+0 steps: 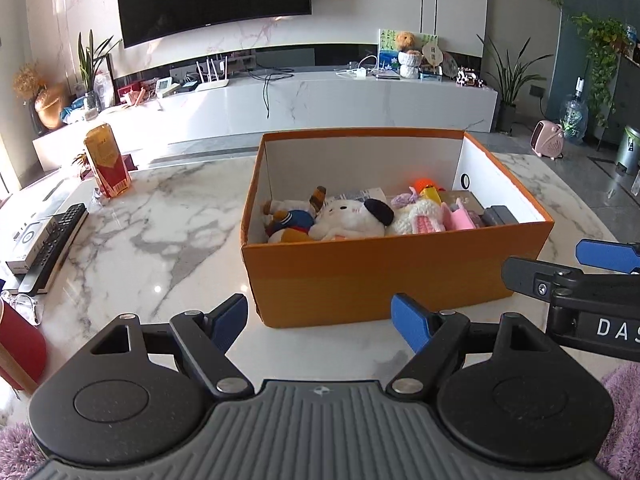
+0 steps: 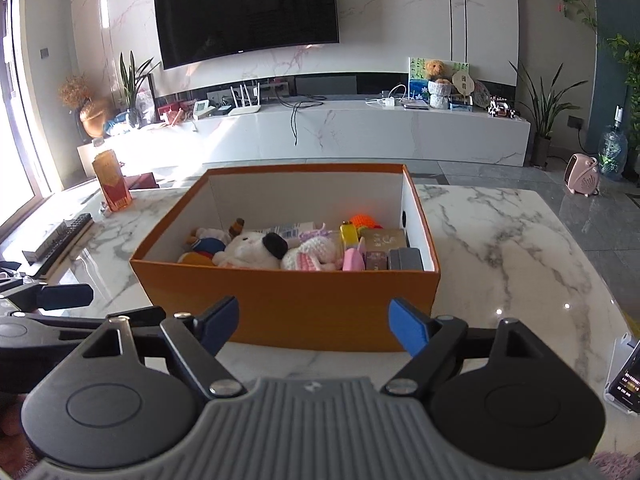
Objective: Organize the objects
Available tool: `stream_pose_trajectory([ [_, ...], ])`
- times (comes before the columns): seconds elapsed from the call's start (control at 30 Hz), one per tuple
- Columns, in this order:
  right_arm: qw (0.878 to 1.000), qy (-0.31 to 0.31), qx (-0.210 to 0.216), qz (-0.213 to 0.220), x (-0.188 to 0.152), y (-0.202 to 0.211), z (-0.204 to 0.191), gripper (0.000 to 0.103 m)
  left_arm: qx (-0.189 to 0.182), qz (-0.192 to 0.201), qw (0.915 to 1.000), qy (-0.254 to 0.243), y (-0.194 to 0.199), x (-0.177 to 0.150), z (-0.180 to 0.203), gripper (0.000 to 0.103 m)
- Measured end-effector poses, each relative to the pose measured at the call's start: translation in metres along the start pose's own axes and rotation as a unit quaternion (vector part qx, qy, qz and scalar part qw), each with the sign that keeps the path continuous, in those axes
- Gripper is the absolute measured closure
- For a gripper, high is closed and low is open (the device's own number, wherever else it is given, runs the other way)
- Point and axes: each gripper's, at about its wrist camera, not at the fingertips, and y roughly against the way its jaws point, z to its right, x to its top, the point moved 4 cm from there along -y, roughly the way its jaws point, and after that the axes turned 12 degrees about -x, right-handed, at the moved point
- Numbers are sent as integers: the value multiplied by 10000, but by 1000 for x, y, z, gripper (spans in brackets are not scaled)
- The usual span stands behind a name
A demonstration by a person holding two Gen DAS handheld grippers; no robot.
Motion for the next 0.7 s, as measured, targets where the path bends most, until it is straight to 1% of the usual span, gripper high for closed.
stream_pose_trajectory([
  [0.23,9996,44,-102,-265,-9,-24,0,19,96,-218,9997,51,-13,-7,-7,10],
  [0.43,9989,40,-149,-436,-15,-37,0,19,92,-354,9993,117,-18,-11,-10,10],
  [0.7,9990,35,-155,-414,-12,-37,0,19,97,-268,9995,144,-13,-6,-13,10],
])
